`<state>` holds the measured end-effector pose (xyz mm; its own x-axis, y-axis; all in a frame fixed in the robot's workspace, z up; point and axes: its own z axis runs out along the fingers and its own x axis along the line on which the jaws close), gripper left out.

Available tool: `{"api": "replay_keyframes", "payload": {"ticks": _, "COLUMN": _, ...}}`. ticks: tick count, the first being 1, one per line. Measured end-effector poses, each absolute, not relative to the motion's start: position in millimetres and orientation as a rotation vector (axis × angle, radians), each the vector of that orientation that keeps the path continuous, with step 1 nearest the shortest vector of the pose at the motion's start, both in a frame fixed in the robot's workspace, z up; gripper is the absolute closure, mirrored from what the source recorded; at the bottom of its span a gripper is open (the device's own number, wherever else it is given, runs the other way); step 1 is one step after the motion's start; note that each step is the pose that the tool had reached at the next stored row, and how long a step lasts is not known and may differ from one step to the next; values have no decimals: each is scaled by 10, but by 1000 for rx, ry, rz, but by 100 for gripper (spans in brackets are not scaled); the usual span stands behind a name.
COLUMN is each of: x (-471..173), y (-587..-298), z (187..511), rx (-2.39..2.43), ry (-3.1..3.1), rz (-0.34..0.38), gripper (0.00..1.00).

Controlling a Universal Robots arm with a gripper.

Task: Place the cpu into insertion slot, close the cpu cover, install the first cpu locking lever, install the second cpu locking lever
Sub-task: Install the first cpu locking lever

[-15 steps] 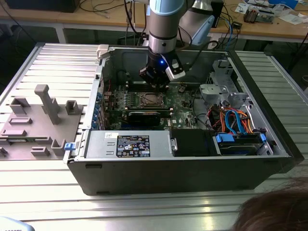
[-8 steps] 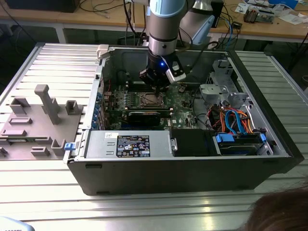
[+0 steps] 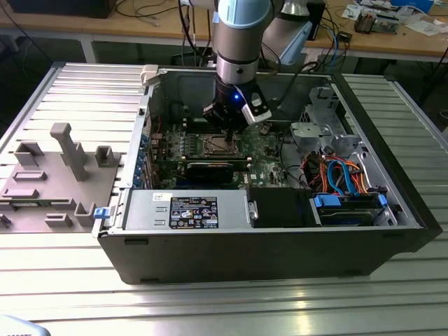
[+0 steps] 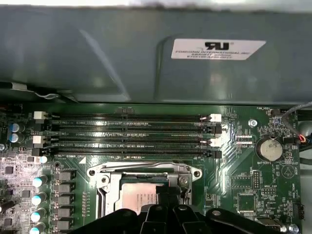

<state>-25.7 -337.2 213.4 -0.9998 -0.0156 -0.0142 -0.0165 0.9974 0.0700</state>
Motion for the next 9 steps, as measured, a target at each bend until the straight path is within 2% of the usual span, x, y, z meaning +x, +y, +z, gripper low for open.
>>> {"api": "replay_keyframes", "payload": {"ticks": 9, "x": -256, "y": -3374, "z": 2361, "rx": -25, "ry": 3126, "rz": 110, "gripper": 89}}
